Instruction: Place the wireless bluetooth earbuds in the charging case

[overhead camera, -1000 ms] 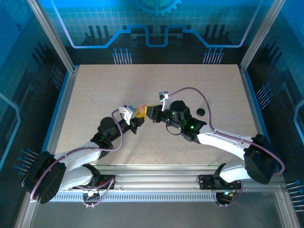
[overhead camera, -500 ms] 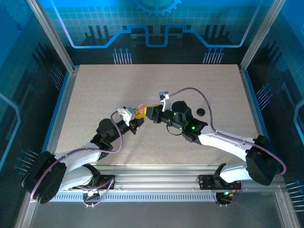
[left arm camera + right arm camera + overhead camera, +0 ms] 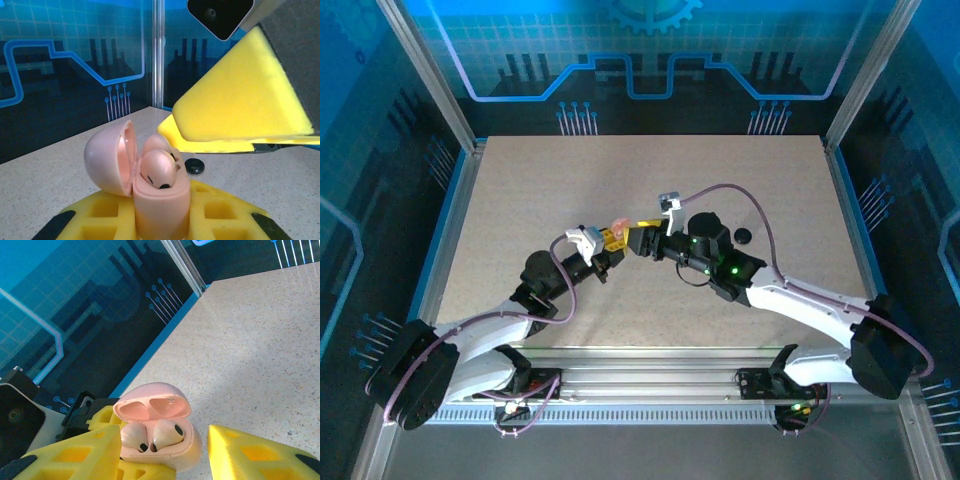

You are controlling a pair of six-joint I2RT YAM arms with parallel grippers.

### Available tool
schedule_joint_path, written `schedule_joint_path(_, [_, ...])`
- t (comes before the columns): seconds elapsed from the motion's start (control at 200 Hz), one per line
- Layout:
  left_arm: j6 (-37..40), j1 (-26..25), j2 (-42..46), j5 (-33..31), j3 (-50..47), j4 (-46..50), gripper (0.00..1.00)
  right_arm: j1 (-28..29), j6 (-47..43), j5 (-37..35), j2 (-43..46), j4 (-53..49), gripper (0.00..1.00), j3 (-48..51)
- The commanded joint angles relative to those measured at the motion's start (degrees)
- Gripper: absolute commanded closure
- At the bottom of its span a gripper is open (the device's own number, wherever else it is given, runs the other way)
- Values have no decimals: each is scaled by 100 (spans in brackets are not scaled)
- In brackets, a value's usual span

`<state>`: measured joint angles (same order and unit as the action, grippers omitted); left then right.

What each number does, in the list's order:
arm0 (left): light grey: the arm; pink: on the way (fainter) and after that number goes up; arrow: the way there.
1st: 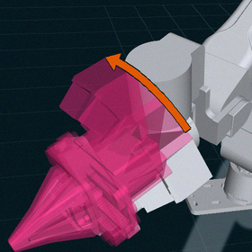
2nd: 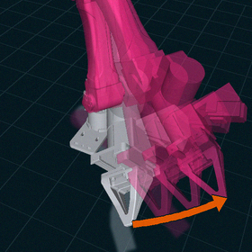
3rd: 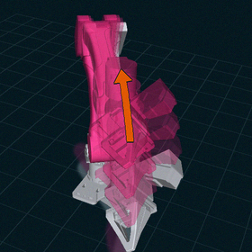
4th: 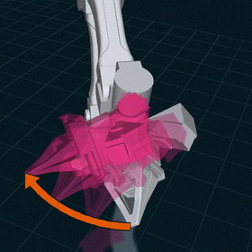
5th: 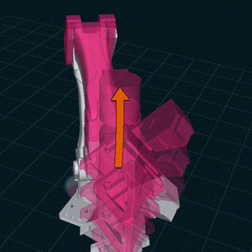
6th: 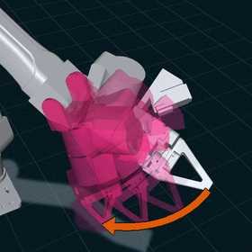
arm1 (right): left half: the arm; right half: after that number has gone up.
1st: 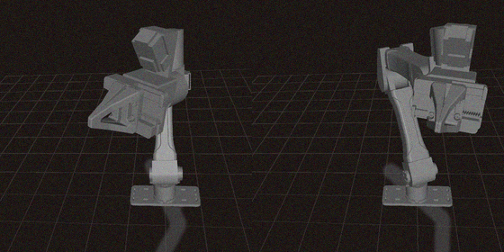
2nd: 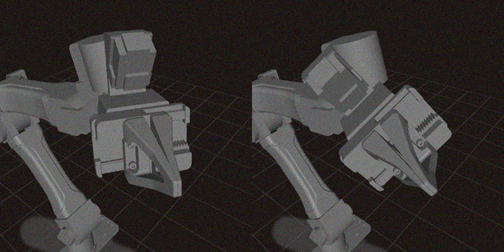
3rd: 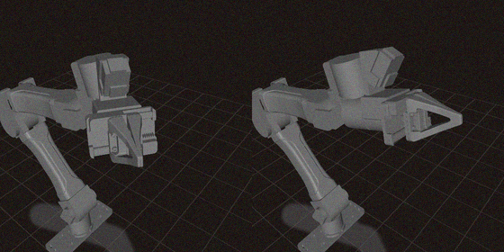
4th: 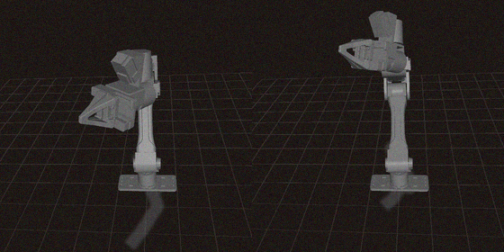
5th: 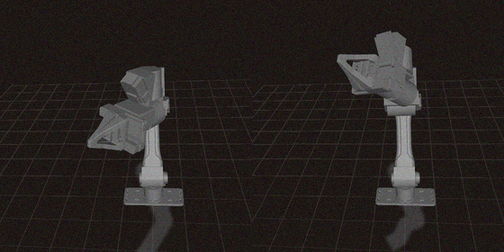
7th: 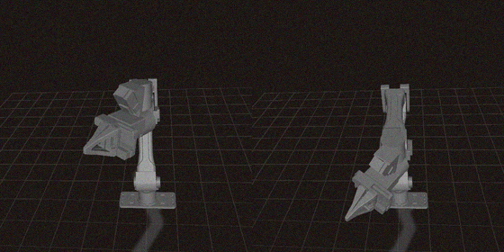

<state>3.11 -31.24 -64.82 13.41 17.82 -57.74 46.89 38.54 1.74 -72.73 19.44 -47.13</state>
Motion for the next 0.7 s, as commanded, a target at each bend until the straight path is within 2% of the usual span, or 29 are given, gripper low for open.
schedule_joint_path(0.0, [31,-22,92,261,45,-282,84,-51,-199,-48,333,-99,50,68])
schedule_joint_path(0.24, [14,-21,9,766,176,-156,84,-290,-802,-30,1247,-746,44,208])
schedule_joint_path(0.485, [-121,-21,-100,1111,326,-87,84,-665,-1826,242,2144,-1156,41,523])
schedule_joint_path(0.695, [-109,-22,-163,1317,477,214,84,-1251,-2964,1439,2589,-1404,41,626])
